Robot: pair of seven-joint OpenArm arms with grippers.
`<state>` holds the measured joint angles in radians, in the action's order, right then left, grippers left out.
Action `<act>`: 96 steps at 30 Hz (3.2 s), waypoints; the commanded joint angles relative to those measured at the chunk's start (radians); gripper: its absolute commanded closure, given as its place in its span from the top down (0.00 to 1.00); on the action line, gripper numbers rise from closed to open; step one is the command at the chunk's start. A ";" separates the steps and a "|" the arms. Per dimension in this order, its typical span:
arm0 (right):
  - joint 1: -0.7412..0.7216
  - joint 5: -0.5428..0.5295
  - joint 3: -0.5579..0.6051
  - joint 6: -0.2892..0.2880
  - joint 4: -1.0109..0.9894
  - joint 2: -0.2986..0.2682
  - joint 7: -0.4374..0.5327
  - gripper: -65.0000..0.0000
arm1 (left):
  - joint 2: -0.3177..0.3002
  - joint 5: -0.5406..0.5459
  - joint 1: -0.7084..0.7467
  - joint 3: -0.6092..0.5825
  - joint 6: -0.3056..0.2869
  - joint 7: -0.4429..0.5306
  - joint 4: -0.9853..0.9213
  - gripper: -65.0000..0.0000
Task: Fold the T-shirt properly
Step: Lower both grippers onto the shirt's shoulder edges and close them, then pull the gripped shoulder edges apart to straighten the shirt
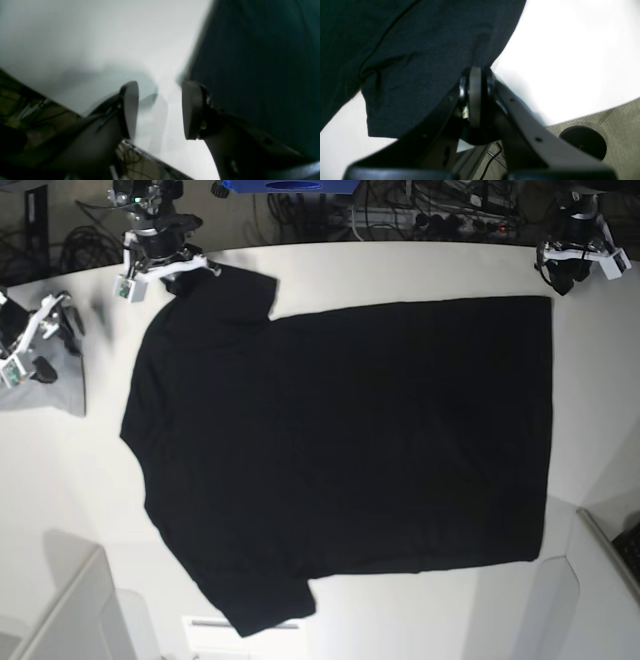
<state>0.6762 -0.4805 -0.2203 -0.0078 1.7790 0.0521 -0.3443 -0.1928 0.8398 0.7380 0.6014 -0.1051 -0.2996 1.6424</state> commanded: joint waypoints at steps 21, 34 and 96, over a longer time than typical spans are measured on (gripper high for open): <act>0.017 0.009 0.005 0.012 -0.008 -0.001 -0.062 0.00 | 0.002 0.002 -0.191 0.028 -0.003 -0.243 -0.083 0.42; 0.017 0.009 0.005 0.012 -0.008 -0.001 -0.062 0.00 | 0.000 0.002 -0.197 -0.034 -0.003 -0.240 -0.087 0.42; 0.095 0.009 0.313 -0.028 0.232 -0.051 -0.057 0.00 | -0.037 -0.096 -0.102 0.213 -0.089 -0.241 0.111 0.00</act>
<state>0.7624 -0.4644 0.0895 -0.0231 1.9915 0.0055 -0.4187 -0.2173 0.7376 0.6270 0.8059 -0.1886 -0.5644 1.7348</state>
